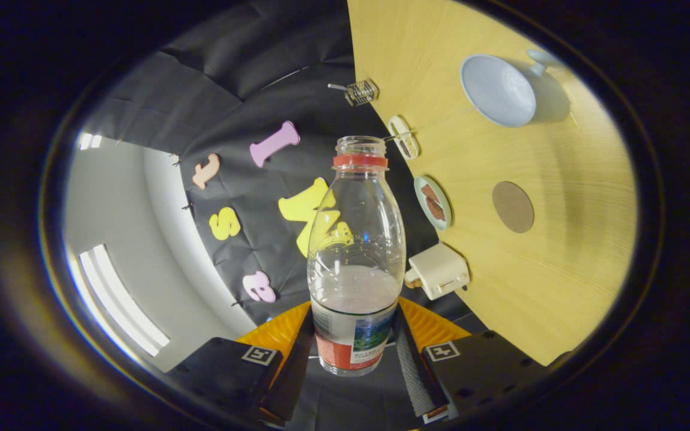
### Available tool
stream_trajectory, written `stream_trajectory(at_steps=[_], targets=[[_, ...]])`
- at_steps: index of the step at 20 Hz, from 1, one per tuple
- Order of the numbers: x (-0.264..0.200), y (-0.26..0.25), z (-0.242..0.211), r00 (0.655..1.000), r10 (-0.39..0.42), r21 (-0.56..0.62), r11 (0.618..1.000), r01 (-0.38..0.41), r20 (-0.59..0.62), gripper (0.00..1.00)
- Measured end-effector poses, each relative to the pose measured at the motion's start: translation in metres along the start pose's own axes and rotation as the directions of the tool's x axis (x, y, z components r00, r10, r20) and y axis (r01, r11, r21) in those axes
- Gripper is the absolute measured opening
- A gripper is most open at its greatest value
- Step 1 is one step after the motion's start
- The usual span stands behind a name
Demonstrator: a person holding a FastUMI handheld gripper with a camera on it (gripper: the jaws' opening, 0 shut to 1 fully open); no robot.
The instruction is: Take the bottle from table, then pour the juice into the cup, finally place the bottle on the coaster
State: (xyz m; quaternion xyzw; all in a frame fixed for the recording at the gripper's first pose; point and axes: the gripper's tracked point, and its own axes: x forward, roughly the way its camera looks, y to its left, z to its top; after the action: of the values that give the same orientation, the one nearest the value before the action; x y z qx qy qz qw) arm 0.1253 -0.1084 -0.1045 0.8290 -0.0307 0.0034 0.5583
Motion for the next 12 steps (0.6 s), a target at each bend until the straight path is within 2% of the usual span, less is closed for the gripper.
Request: stream_trajectory(at_steps=[5,9,12], targets=[[-0.001,-0.012,-0.004,0.999,-0.047,-0.101,0.994,0.045,-0.014,0.75],[-0.005,-0.021,-0.004,0.995,-0.102,-0.241,0.966,0.094,-0.019,0.75],[-0.009,-0.023,-0.006,0.993,-0.115,-0.326,0.94,0.101,-0.025,0.75]])
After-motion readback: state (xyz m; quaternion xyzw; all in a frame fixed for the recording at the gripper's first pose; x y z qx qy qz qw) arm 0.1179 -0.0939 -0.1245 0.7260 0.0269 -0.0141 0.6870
